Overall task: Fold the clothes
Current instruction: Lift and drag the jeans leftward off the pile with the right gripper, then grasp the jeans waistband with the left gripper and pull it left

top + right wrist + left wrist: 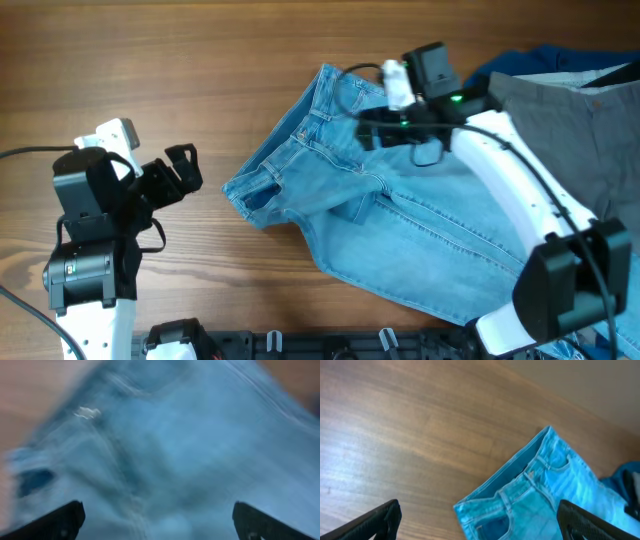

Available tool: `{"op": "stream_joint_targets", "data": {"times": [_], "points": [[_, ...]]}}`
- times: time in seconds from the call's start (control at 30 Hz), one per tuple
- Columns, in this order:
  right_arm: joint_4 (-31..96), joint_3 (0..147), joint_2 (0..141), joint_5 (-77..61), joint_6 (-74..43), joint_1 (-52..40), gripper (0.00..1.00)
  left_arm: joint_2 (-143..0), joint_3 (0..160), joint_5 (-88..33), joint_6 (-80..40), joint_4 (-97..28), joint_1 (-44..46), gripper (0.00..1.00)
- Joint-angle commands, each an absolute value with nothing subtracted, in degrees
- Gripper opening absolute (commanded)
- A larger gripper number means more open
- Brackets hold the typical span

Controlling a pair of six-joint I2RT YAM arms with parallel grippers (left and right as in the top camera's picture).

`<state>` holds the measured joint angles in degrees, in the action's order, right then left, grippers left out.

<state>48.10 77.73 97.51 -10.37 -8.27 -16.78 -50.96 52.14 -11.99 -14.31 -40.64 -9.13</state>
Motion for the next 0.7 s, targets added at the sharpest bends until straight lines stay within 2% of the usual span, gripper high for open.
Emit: {"op": "stream_joint_targets", "data": {"times": [0.0,0.2,0.3,0.67], "points": [[54.0,78.65,93.32,5.67,-12.45,-13.08,1.0,-53.52,53.32,-16.27,-15.77,-39.42,-9.47,1.0],[58.15,78.65,92.12,5.76,-14.5,-9.19,1.0,-61.32,53.32,-27.83,-16.19,-39.77,-9.47,1.0],[59.02,78.65,92.12,5.78,-17.87,-7.99,1.0,-68.25,53.32,-33.65,-22.83,-41.85,-9.45,1.0],[59.77,78.65,92.12,4.69,-18.24,-7.84,1.0,-91.37,53.3,-35.35,-34.79,-48.03,-8.45,1.0]]}}
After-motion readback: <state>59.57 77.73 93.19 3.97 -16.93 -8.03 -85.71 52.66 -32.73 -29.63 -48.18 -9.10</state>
